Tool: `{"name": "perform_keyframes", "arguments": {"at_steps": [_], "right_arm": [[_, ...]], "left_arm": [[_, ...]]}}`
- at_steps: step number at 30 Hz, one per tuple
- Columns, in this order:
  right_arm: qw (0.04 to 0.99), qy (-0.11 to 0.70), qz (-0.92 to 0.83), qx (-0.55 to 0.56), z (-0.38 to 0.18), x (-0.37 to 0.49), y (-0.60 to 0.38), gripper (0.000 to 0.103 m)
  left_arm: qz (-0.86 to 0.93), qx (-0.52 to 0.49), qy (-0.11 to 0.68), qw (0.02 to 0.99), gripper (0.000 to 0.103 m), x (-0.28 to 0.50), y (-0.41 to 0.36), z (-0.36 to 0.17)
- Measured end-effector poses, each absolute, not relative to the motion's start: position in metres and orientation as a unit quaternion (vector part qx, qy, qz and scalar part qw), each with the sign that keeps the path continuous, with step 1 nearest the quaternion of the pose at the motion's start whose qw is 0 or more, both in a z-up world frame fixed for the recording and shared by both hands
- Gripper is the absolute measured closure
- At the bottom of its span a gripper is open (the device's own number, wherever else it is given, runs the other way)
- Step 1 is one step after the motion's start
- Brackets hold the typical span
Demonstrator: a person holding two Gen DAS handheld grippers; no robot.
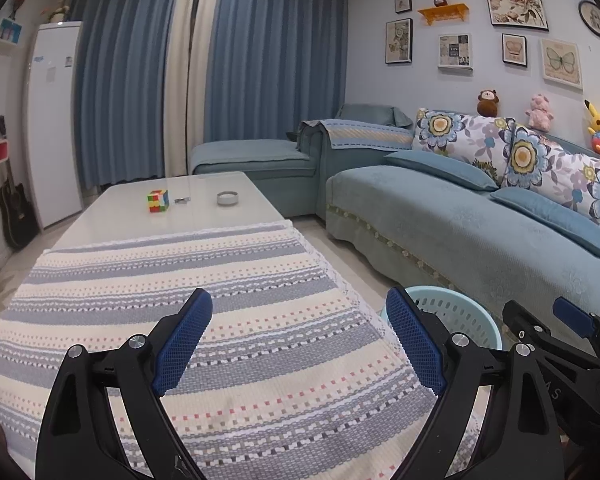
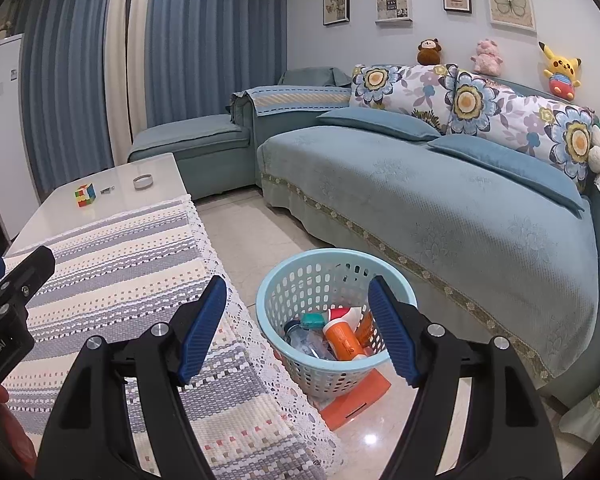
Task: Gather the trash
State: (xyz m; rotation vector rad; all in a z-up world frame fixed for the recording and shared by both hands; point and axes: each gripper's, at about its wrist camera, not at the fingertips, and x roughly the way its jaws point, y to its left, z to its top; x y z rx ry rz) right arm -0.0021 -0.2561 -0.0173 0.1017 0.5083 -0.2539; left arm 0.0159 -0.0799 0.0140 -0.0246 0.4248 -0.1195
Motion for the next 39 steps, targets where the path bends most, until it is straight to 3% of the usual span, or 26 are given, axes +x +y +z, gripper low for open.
{"name": "perform_keyframes", "arguments": {"at_steps": [39], "right_arm": [[0.957, 0.256, -0.122, 0.056, -0.0189, 0.0005, -0.2602, 0.033]], "left_arm": [[-0.060, -0.013, 0.211, 0.976, 0.016, 0.0153, -0.0790, 0.0147]]}}
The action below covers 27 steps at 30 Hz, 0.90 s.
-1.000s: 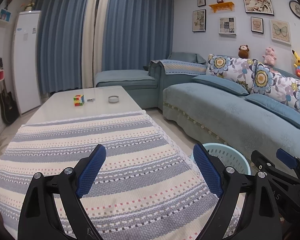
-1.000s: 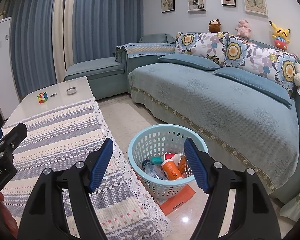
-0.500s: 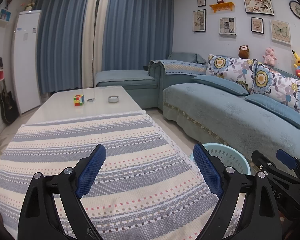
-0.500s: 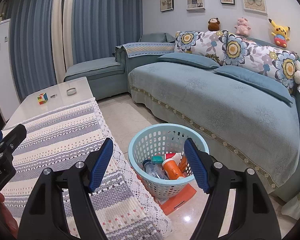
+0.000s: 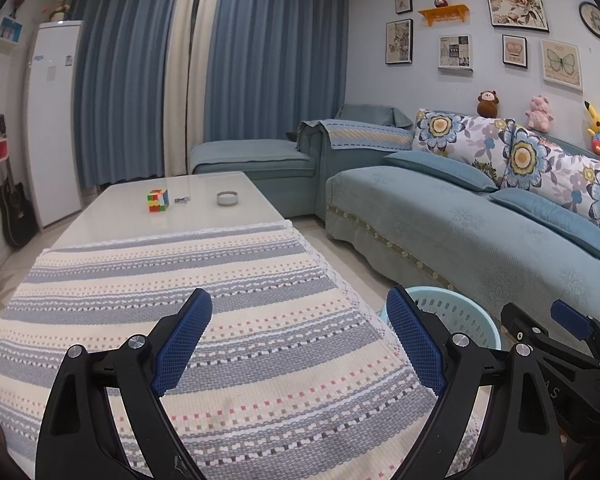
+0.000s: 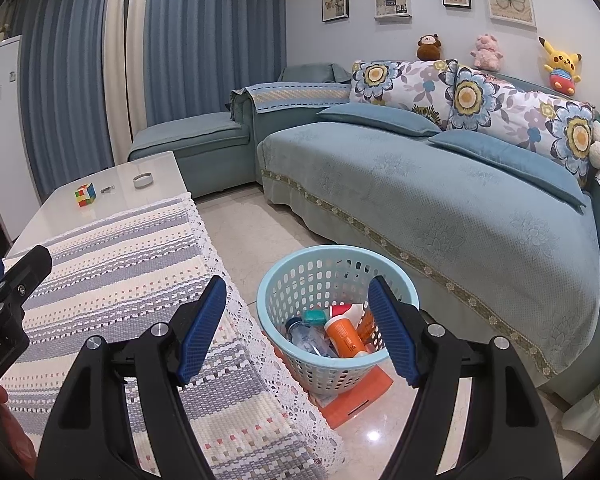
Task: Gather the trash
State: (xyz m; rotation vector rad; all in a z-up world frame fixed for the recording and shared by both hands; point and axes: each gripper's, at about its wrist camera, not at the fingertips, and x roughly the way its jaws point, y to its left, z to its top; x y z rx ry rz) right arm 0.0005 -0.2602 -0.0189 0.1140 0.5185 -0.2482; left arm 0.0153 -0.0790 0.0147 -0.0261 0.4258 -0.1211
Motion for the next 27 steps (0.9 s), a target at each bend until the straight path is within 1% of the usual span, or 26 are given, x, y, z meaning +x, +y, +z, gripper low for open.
{"name": "perform_keyframes", "arguments": {"at_steps": [14, 18, 27], "right_arm": [[0.956, 0.257, -0.127, 0.055, -0.0188, 0.0005, -0.2597, 0.033], [0.957, 0.254, -0.131, 0.056, -0.0185, -0.0009, -0.2607, 0.030], [0.956, 0.255, -0.133, 0.053, -0.0196, -0.0011, -0.2598, 0.030]], "left_arm": [[-0.061, -0.018, 0.211, 0.976, 0.016, 0.0152, -0.0781, 0.0163], [-0.061, -0.019, 0.211, 0.975, 0.016, 0.0154, -0.0795, 0.0168], [-0.062, -0.020, 0.211, 0.975, 0.016, 0.0151, -0.0787, 0.0164]]}}
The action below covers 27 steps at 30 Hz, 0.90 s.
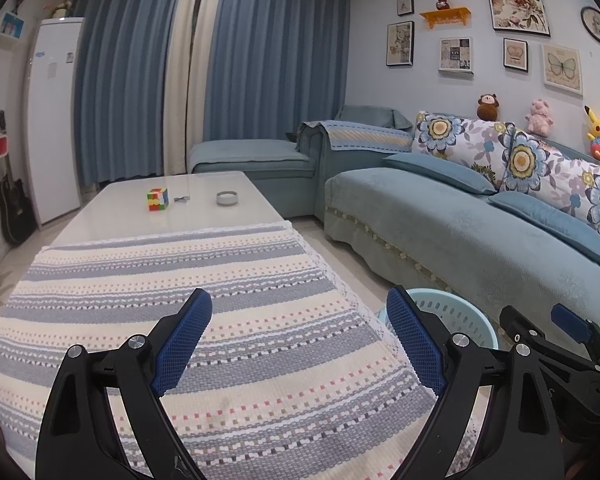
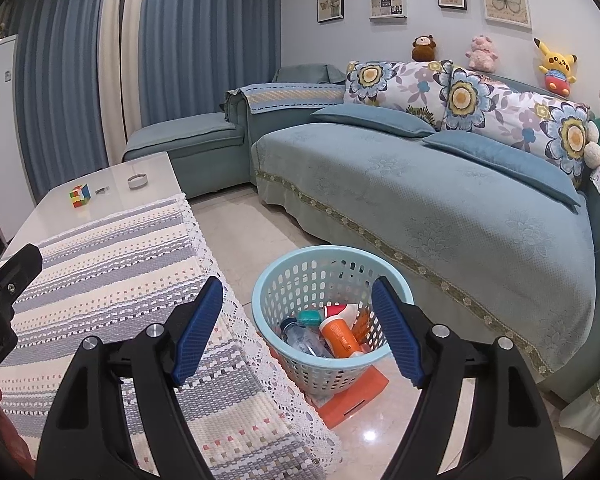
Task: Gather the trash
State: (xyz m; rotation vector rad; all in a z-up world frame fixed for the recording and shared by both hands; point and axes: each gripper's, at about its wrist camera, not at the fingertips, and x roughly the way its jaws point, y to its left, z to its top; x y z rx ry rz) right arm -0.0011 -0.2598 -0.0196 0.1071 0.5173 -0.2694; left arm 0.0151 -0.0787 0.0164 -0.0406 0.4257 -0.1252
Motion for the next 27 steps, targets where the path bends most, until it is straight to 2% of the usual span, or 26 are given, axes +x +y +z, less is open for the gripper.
{"name": "perform_keyframes", "arguments": {"at_steps": [27], "right_arm": [[0.956, 0.257, -0.131, 0.050, -0.0203, 0.0005, -0.2603, 0.030]], "left_arm": [[-0.058, -0.020, 0.208, 0.976, 0.013, 0.0102, -0.0818, 0.0207]]}}
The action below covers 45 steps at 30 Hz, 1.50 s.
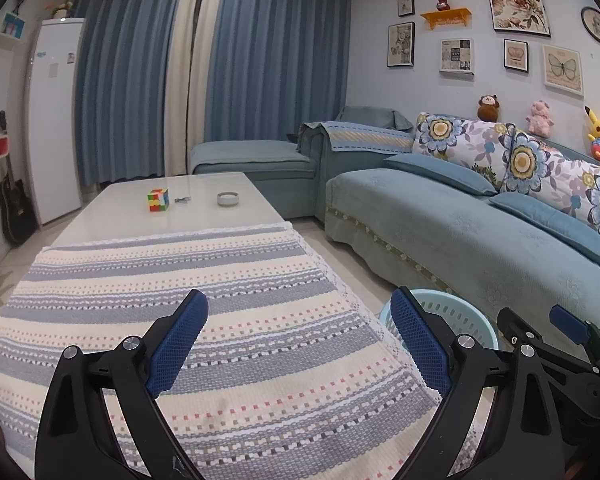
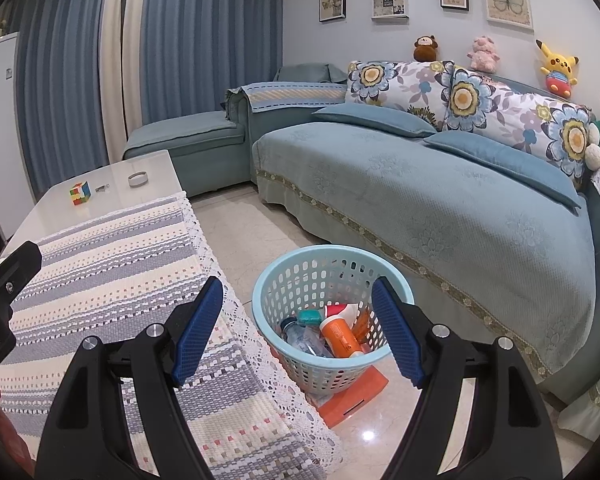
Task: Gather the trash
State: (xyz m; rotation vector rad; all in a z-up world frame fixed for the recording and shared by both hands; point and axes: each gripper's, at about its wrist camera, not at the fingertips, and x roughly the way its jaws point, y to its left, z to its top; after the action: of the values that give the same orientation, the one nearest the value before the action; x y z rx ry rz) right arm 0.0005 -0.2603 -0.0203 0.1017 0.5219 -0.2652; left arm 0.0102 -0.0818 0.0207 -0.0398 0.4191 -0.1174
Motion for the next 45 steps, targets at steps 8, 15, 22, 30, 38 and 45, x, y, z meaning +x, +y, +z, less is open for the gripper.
{"name": "perform_keyframes", "arguments": {"at_steps": [8, 15, 22, 30, 38, 45], "right_arm": [[0.956, 0.259, -0.130, 0.055, -0.0204, -0.0001, -0.2614, 0.030], [0.956, 0.258, -0.131, 0.052, -0.0199, -0.0001, -0.2626, 0.030], [0.956, 0.259, -0.130, 0.054, -0.0201, 0.0009, -0.2633, 0.030], [0.956, 0.259, -0.130, 0.054, -0.0198, 0.0004, -0.2632, 0.030], [0.956, 0.255, -0.135, 0.049, -0.0185, -0.0004, -0.2618, 0.030], [0.961, 0.233, -0.145, 0.030, -0.0116, -0.0060, -0.2547, 0.030]], "left_arm": [[-0.054, -0.021, 0.208, 0.976, 0.013, 0.0112, -0.0818, 0.0209], [-0.054, -0.019, 0.208, 0.976, 0.013, 0.0092, -0.0846, 0.0214], [-0.055, -0.020, 0.209, 0.976, 0.013, 0.0098, -0.0825, 0.0216], [-0.043, -0.018, 0.208, 0.977, 0.008, 0.0109, -0.0807, 0.0229], [-0.024, -0.015, 0.210, 0.977, 0.008, 0.0134, -0.0779, 0.0231], [-0.014, -0.008, 0.203, 0.979, 0.008, 0.0115, -0.0784, 0.0238]]}}
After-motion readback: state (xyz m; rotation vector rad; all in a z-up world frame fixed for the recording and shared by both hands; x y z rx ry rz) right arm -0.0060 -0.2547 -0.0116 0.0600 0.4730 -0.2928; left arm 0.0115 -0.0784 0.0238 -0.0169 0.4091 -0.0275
